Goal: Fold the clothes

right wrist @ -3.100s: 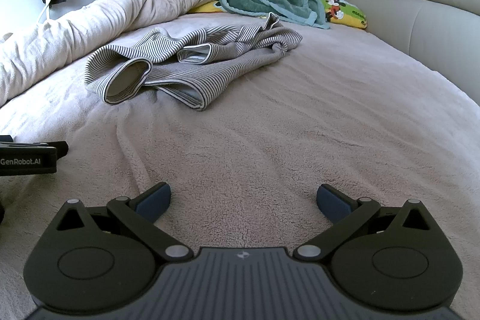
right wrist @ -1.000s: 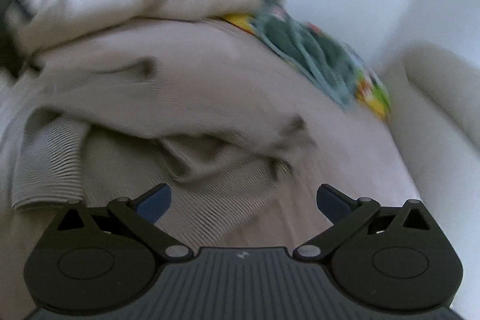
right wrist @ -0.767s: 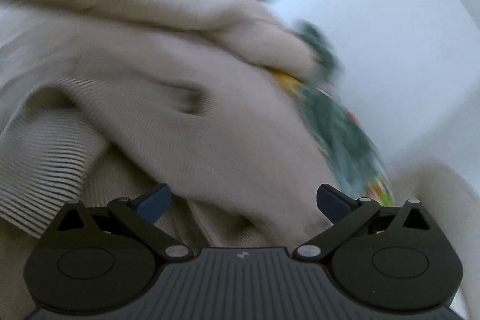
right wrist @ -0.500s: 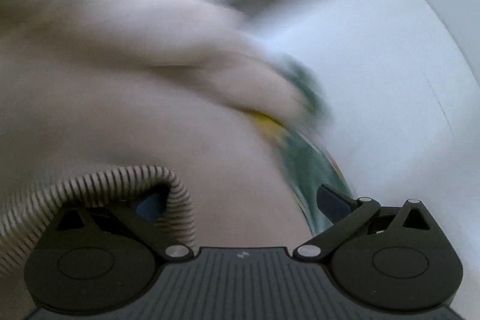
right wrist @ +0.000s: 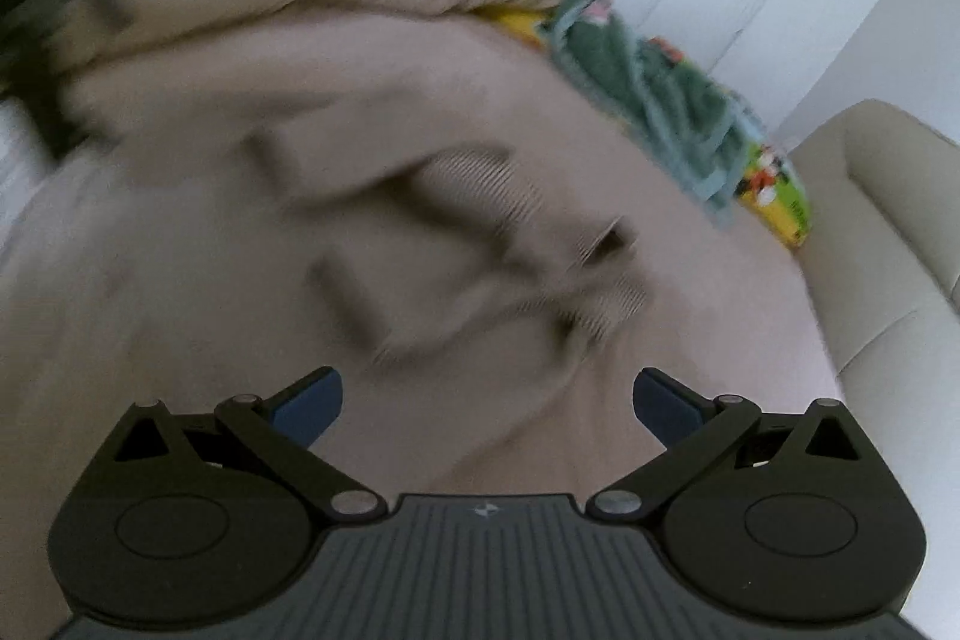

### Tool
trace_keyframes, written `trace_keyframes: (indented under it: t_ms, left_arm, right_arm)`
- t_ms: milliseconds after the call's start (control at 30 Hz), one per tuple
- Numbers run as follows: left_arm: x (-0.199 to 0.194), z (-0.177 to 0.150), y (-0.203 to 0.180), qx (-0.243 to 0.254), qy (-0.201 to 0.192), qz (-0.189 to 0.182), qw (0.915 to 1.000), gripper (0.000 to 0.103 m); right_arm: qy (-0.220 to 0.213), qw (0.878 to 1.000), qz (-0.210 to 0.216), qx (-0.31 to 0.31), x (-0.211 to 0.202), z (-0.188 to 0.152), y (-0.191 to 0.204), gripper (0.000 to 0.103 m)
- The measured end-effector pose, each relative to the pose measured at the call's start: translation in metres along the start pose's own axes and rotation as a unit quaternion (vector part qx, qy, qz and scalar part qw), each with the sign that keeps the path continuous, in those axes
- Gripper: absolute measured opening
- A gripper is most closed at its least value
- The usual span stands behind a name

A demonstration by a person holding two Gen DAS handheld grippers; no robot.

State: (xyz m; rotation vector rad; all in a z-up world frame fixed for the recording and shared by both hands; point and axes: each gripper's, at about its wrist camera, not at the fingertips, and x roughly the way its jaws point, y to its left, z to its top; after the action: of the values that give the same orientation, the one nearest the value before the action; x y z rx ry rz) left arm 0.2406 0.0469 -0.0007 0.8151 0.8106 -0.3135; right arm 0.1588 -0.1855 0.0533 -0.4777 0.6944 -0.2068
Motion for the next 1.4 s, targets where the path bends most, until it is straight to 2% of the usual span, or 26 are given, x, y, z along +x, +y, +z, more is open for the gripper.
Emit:
trace_keyframes:
  t_ms: [133,267,300,367,467,567,667,700,833,900,933,1033,1100,1167,1233,1300,1400]
  left_arm:
    - [0.003,0.011,0.019,-0.064,-0.003,0.043,0.9970,0.103]
    - [0.005,0.027,0.047,-0.147,-0.002,0.040,0.9883,0.103]
    - [0.007,0.030,0.049,-0.152,0.000,0.039,0.9876,0.103]
    - [0.011,0.033,0.045,-0.146,0.000,0.048,0.9882,0.103]
    - [0.017,0.035,0.036,-0.136,0.009,0.052,0.9893,0.103]
    - [0.029,0.036,0.032,-0.139,0.036,0.056,0.9881,0.103]
    - [0.037,0.035,0.036,-0.160,0.069,0.059,0.9829,0.103]
    - [0.035,0.035,0.040,-0.171,0.074,0.061,0.9805,0.103]
    - [-0.007,0.045,0.052,-0.192,0.052,0.083,0.9765,0.103]
    - [-0.047,0.050,0.052,-0.207,0.039,0.086,0.9738,0.103]
    - [-0.069,0.052,0.052,-0.214,0.033,0.087,0.9723,0.103]
    - [-0.144,0.048,0.041,-0.251,0.011,0.075,0.9650,0.103]
    - [-0.195,0.030,0.016,-0.278,0.006,0.058,0.9588,0.103]
    - [-0.217,-0.002,-0.028,-0.270,0.039,0.029,0.9616,0.103]
    - [-0.224,-0.032,-0.071,-0.258,0.084,0.001,0.9624,0.103]
    - [-0.215,-0.059,-0.112,-0.248,0.141,-0.022,0.9581,0.103]
    - [-0.218,-0.085,-0.144,-0.242,0.165,-0.014,0.9562,0.103]
  right_arm:
    - [0.014,1.000,-0.026,0.000,-0.024,-0.037,0.010,0.103]
    - [0.029,0.998,-0.053,0.000,-0.049,-0.075,0.020,0.103]
    - [0.033,0.998,-0.060,0.000,-0.055,-0.084,0.022,0.103]
    - [0.037,0.997,-0.061,0.025,-0.052,-0.081,0.010,0.103]
    - [0.054,0.998,-0.029,-0.025,-0.047,-0.086,0.029,0.103]
    - [0.067,0.995,-0.006,-0.079,-0.041,-0.093,0.052,0.103]
    - [0.056,0.991,-0.025,-0.121,-0.038,-0.101,0.066,0.103]
    - [0.040,0.990,-0.042,-0.128,-0.040,-0.097,0.055,0.103]
    - [-0.030,0.981,-0.114,-0.154,-0.051,-0.078,0.003,0.103]
    - [-0.064,0.973,-0.149,-0.166,-0.057,-0.068,-0.023,0.103]
    - [-0.083,0.972,-0.165,-0.148,-0.068,-0.056,-0.046,0.103]
    - [-0.122,0.972,-0.180,-0.091,-0.115,-0.040,-0.105,0.103]
    - [-0.120,0.977,-0.164,-0.063,-0.142,-0.058,-0.129,0.103]
    - [-0.077,0.986,-0.131,-0.064,-0.160,-0.100,-0.129,0.103]
    - [-0.012,0.991,-0.090,-0.103,-0.164,-0.152,-0.114,0.103]
    - [0.044,0.989,-0.045,-0.136,-0.168,-0.199,-0.098,0.103]
    - [0.079,0.982,-0.013,-0.169,-0.176,-0.244,-0.073,0.103]
